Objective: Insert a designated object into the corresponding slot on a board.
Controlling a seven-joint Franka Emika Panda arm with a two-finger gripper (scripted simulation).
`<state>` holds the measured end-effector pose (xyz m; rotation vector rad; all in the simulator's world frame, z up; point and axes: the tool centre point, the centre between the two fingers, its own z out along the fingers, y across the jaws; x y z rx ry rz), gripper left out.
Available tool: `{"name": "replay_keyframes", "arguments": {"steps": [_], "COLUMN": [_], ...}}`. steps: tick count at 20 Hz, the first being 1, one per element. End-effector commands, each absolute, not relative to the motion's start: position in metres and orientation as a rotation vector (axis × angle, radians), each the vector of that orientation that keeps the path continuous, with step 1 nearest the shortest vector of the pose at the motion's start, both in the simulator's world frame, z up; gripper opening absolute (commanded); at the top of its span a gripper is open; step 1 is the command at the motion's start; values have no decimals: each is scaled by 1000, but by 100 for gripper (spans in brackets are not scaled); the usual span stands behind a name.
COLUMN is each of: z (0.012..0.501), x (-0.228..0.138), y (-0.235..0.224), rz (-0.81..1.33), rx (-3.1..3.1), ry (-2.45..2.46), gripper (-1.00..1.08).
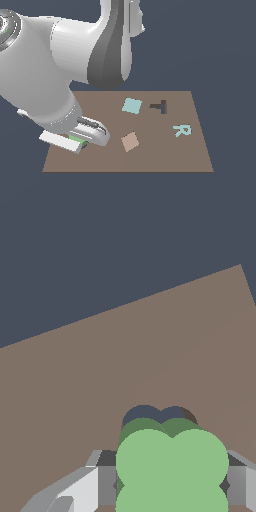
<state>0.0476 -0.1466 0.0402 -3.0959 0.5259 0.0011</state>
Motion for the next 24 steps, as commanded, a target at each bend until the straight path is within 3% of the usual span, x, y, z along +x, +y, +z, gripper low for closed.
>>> {"name": "replay_keyframes", "arguments": {"steps": [1,14,15,24], "z": [41,30,30,30], "x": [50,52,52,52], "y": [-148,-149,-149,-149], "rz": [1,1,1,1], "rx": [-3089,-3083,-3083,-3083], "ry": [567,596,596,596], "gripper": [-100,-100,100,100]}}
